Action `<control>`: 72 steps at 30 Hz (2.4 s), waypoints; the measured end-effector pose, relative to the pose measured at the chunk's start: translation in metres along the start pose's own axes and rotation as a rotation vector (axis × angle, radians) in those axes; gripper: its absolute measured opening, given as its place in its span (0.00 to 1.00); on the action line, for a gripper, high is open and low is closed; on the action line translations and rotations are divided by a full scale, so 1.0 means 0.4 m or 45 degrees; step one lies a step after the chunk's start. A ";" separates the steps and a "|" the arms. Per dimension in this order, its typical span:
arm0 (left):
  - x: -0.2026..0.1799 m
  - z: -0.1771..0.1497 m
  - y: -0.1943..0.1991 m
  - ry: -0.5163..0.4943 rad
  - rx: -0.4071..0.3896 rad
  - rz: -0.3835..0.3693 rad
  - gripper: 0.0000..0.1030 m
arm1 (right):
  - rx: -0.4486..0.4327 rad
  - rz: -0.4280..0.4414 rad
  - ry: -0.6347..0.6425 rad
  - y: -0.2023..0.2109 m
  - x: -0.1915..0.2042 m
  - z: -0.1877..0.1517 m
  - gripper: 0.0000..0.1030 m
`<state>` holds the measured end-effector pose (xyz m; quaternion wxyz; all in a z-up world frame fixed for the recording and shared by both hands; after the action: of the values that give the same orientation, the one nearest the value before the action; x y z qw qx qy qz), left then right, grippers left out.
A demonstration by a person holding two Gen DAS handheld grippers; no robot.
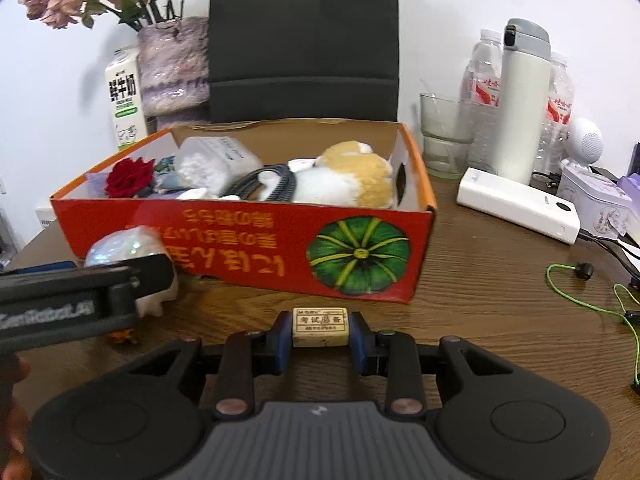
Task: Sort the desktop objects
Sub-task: 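Grasp the small beige block with the right tool while the left tool grasps the iridescent bag, then carry the iridescent bag and beige block into the cardboard box and release both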
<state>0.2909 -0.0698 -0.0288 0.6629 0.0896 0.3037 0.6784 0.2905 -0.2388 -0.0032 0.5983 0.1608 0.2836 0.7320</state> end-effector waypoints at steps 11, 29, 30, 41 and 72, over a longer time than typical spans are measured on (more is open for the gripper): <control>-0.020 -0.003 0.000 -0.040 -0.006 0.005 0.44 | -0.030 0.013 0.013 0.008 -0.002 0.010 0.28; -0.036 0.135 0.073 0.010 -0.235 -0.105 0.43 | -0.273 0.067 -0.062 0.069 -0.011 0.161 0.28; -0.033 0.144 0.065 0.016 -0.240 -0.105 0.43 | -0.273 0.069 -0.061 0.059 -0.007 0.168 0.28; -0.026 0.211 -0.059 0.016 -0.249 -0.120 0.45 | -0.324 0.042 -0.044 -0.035 0.003 0.268 0.28; -0.075 0.157 -0.189 -0.108 -0.193 -0.206 0.66 | -0.331 0.022 -0.085 -0.157 -0.064 0.349 0.58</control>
<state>0.3909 -0.0849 -0.0101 0.7326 0.0431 0.2293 0.6394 0.4261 -0.2245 0.0713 0.6167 0.1085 0.1649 0.7620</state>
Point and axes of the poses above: each gripper's, at about its wrist camera, not at the fingertips, and y roughly against the way its jaws point, x to its left, z to its top, the point moved 6 cm from there along -y, roughly the way its jaws point, and after that the axes turned 10 degrees about y, right-handed, at the moved point
